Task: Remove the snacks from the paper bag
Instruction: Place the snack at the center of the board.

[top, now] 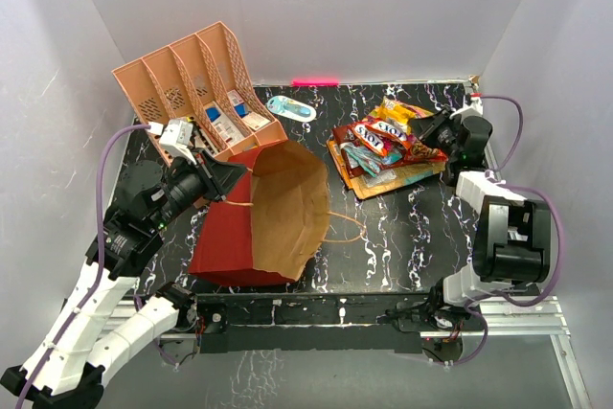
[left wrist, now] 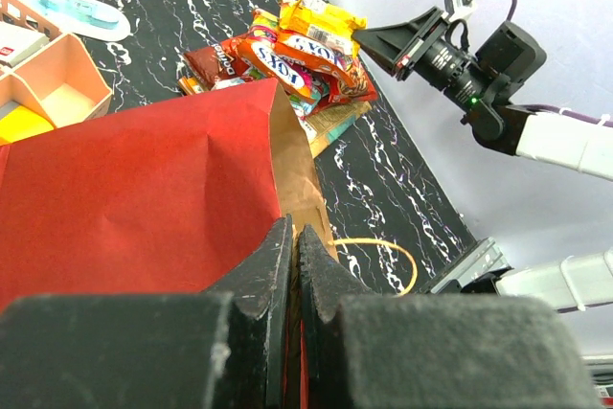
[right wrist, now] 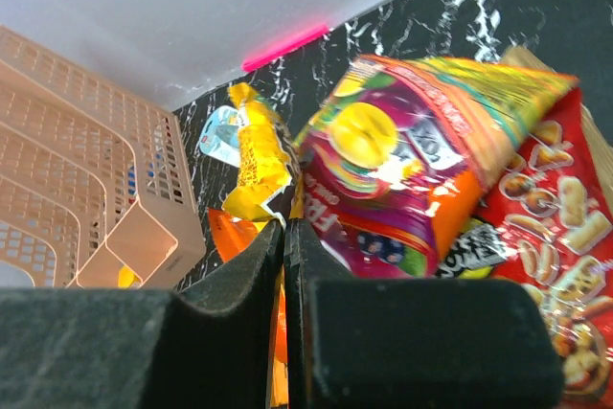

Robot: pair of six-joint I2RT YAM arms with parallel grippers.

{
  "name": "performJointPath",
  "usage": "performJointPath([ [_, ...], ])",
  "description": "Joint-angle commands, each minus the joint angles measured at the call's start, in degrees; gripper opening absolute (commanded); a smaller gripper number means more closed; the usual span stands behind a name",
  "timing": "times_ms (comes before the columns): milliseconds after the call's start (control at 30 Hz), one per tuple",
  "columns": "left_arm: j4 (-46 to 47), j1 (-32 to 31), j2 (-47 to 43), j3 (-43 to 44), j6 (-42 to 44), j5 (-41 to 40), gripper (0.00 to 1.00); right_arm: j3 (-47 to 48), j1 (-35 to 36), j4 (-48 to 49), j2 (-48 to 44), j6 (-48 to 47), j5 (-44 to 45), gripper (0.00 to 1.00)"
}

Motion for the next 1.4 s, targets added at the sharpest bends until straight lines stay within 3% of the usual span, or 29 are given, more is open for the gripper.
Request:
performJointPath([
  [0, 1.86, 0.16, -0.26, 0.36, 0.21, 0.71, 0.0, -1.23, -2.44, 6.1, 1.73, 4.62, -1.74, 0.08],
  [333, 2.16, 0.22, -0.39, -0.04, -0.23, 1.03, 0.0, -0.68, -4.33, 5.26, 5.68, 6.79, -4.57, 0.08],
  [533, 1.91, 0.27, -0.41, 0.25, -0.41, 1.14, 0.0, -0.85, -4.58, 4.66, 5.34, 7.96, -4.67, 0.13],
  [733, 2.15, 0.21, -0.11, 0.42, -0.66, 1.19, 0.0, -0.52, -4.73, 1.33, 3.39, 6.26, -3.42, 0.28],
  [967, 3.62, 0.2, 1.14, 0.72, -1.56, 1.94, 0.0, 0.84, -4.74, -7.67, -2.58, 2.05, 0.36, 0.59],
  [1100, 6.02, 0.2, 2.77, 0.95, -3.22, 3.13, 0.0, 2.46, -4.37, -15.65, -8.02, -1.56, 2.38, 0.65],
  [1200, 10.57, 0.15, 5.65, 1.46, -5.14, 6.1, 0.0, 4.8, 0.19, -22.91, -11.76, -5.5, 10.95, 0.68],
  [1367, 17.98, 0.21, 12.74, 5.08, -8.77, 10.75, 0.0, 12.57, 11.41, -36.75, -13.54, -8.13, 22.3, 0.81],
])
